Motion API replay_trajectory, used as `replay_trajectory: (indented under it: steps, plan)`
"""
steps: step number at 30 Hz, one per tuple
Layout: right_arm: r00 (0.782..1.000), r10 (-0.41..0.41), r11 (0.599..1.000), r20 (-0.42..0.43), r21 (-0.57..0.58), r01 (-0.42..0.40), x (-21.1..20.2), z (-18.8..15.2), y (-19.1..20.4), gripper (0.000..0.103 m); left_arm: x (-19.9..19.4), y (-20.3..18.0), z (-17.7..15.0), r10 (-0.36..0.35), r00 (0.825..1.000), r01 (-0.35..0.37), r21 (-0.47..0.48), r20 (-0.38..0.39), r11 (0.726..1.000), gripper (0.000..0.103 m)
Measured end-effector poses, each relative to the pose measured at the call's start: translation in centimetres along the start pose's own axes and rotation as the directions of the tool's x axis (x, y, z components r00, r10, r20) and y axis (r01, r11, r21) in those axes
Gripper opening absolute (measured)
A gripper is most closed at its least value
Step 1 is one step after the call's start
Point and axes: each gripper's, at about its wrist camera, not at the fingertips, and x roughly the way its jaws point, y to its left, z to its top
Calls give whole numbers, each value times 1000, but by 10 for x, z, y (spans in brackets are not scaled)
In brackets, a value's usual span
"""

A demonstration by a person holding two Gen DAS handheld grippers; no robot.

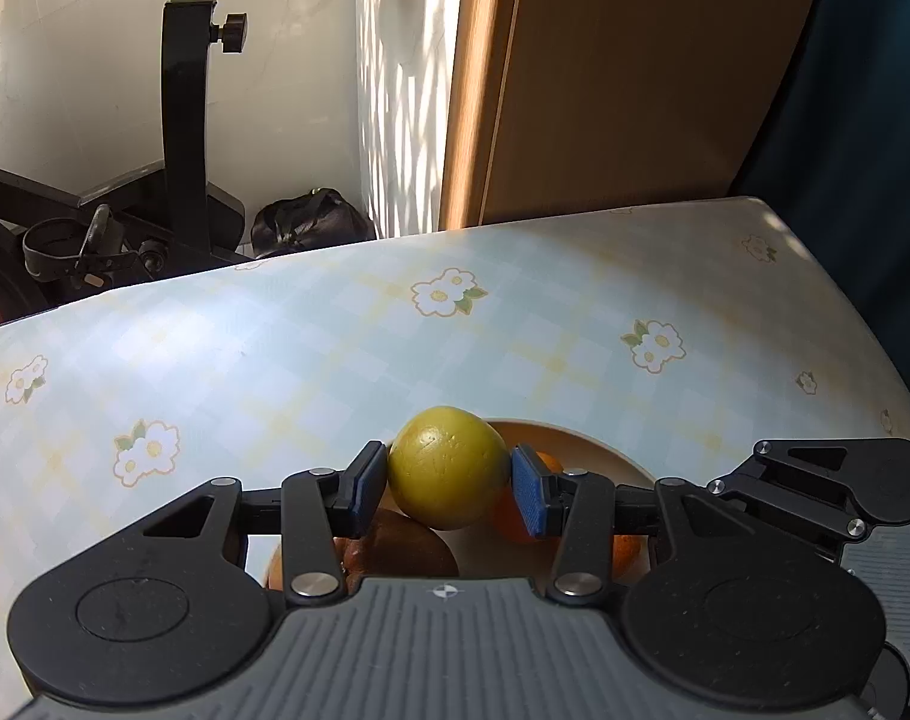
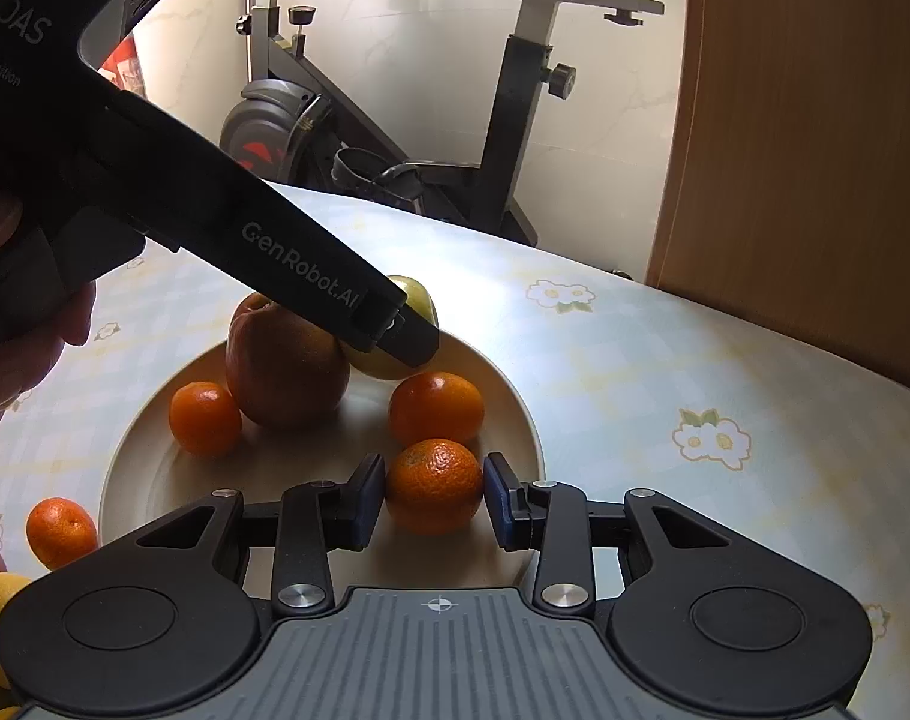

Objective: Organize fruits
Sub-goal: 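Carry the grapefruit with the left tool over the plate while the right tool carries its tangerine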

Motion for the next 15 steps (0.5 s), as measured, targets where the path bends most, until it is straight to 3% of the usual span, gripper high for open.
replay_trajectory:
  steps: [15]
  plan:
    - [999, -33, 999, 9, -3, 33, 4, 2, 1, 34, -1, 8, -1, -28, 1000, 28, -53, 2, 998, 49]
